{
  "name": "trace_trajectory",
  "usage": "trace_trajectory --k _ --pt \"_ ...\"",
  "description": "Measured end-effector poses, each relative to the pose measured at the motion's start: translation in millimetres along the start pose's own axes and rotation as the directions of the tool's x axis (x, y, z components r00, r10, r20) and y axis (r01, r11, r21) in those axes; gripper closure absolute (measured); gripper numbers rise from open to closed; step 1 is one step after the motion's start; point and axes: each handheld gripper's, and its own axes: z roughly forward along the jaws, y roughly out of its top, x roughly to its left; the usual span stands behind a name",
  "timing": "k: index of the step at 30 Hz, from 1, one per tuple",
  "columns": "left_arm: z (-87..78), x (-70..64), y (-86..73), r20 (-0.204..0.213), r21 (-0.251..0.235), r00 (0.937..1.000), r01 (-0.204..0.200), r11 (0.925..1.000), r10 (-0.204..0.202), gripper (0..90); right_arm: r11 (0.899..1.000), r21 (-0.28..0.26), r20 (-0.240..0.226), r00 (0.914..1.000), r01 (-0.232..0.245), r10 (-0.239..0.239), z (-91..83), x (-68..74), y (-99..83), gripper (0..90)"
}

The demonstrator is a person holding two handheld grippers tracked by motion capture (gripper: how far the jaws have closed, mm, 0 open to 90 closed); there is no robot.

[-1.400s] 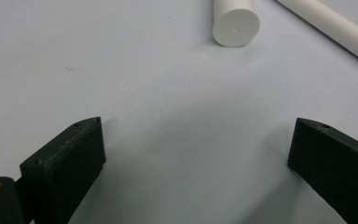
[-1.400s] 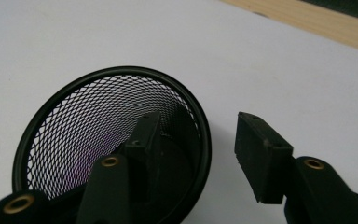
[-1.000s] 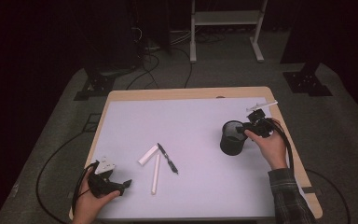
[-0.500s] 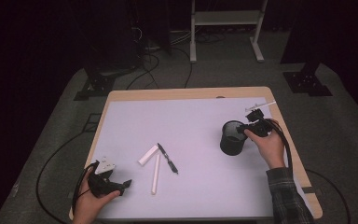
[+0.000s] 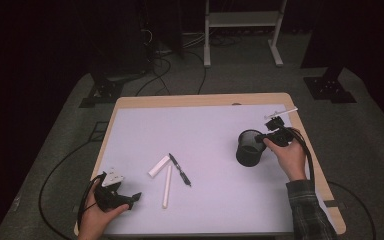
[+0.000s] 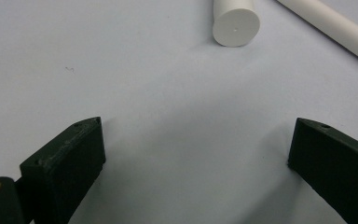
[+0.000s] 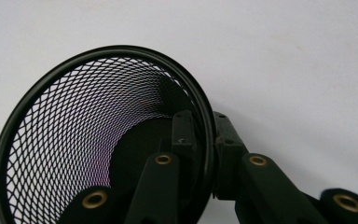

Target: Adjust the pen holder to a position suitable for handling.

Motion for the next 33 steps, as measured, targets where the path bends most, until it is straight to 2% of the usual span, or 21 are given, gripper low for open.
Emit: trace_trajectory --k 13,21,24,33 --pt "0.0 0.2 0.1 -0.001 0.000 1.0000 -0.004 1.0000 0.004 2.9 1.000 -0.009 -0.002 0.9996 0.028 -0.028 -11.1 9.9 0.4 81.7" --pt "0.0 0.0 0.0 0.000 0.000 1.0000 0.000 1.0000 0.000 2.9 0.998 -0.018 -0.022 0.9983 0.054 -0.054 -19.0 19.7 -0.3 81.7" --pt "0.0 0.0 0.0 0.000 0.000 1.0000 0.000 1.0000 0.000 2.9 0.998 -0.015 -0.044 0.9973 0.058 -0.058 -20.7 25.6 -0.7 81.7" --pt "0.0 0.3 0.1 -0.001 0.000 1.0000 -0.005 1.0000 0.005 2.8 0.996 -0.007 -0.080 0.9927 0.090 -0.090 -17.6 38.9 -1.6 81.7"
